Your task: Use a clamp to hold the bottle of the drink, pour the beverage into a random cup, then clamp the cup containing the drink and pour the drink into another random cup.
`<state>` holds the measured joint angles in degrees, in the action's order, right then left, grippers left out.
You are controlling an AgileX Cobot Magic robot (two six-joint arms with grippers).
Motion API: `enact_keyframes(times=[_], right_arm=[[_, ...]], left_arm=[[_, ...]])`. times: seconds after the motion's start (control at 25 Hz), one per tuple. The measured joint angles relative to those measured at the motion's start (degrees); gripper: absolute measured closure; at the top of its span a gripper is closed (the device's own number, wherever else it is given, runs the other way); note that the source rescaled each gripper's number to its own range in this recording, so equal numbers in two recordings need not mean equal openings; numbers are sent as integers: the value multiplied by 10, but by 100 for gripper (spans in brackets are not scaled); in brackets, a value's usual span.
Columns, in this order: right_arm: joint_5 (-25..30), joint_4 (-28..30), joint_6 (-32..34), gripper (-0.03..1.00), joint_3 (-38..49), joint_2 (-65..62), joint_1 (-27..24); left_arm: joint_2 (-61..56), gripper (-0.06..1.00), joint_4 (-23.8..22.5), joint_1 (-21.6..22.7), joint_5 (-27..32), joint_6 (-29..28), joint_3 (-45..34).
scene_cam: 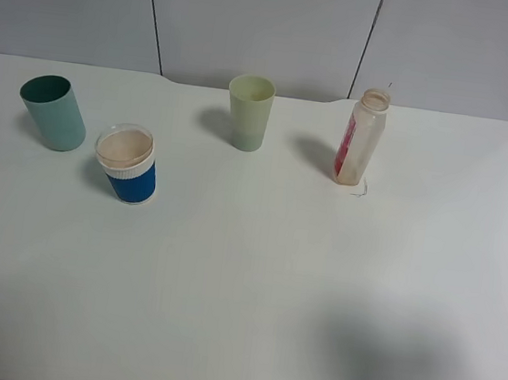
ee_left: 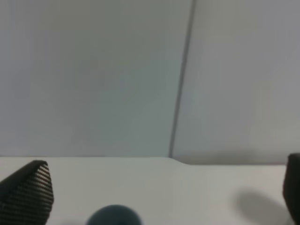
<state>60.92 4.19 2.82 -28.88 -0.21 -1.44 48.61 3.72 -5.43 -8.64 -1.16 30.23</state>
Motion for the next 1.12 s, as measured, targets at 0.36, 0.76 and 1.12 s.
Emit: enact_keyframes(times=[0.36,0.76,1.12], right_arm=[[0,0,0,-1,0,0,0],[0,0,0,-1,0,0,0],[0,0,0,-1,0,0,0]], left_arm=[[141,-6,-37,-63,-129,0,0],[227,-6,-78,-131,-222,0,0],[295,-6,-122,-173,-277,-3,1]])
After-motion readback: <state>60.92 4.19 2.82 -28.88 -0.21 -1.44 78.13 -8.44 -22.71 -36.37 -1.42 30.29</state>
